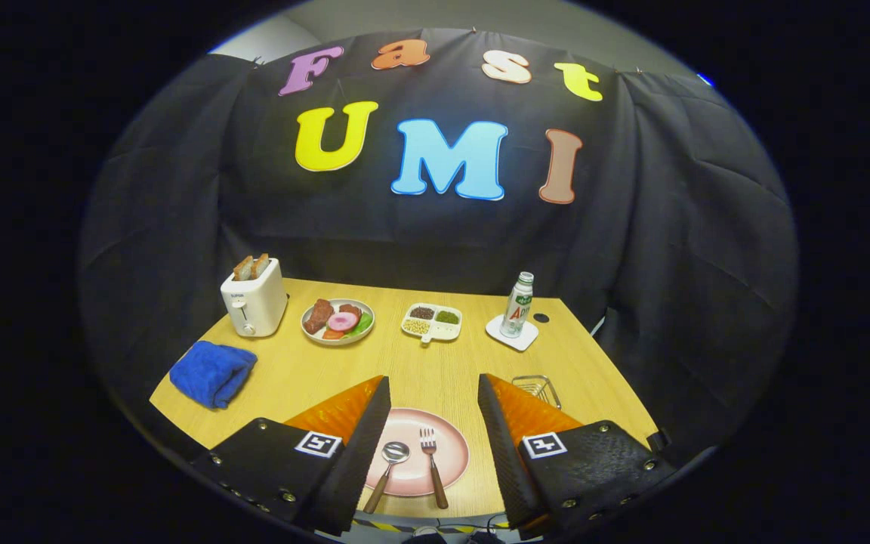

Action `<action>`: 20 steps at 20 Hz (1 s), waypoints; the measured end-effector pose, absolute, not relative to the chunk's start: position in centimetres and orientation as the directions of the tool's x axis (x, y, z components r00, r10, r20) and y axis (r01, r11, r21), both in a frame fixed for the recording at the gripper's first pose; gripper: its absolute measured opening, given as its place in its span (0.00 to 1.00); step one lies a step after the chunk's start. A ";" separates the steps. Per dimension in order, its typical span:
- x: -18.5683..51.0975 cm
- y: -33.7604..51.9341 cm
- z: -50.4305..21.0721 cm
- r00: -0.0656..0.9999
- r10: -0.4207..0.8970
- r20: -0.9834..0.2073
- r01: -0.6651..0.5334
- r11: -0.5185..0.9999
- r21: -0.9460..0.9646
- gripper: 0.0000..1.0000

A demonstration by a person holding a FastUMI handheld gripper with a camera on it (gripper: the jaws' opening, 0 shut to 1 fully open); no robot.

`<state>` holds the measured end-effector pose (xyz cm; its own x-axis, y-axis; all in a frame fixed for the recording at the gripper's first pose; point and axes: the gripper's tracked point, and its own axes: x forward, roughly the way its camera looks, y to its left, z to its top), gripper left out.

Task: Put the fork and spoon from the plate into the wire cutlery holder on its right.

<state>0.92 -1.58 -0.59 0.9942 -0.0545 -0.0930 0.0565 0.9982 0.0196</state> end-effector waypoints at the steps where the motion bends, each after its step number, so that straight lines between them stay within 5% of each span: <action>1: 1.4 -1.8 -1.8 0.988 -0.063 -0.143 0.066 0.998 0.020 0.72; 11: 6.8 -2.5 -15.9 0.754 -0.086 -0.651 0.009 0.993 -0.121 0.69; 20: 8.6 -1.6 -21.8 0.609 -0.008 -0.793 -0.038 0.998 -0.040 0.68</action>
<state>8.57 -1.61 -21.84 0.6090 -0.0084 -0.7932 -0.0384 0.9985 -0.0400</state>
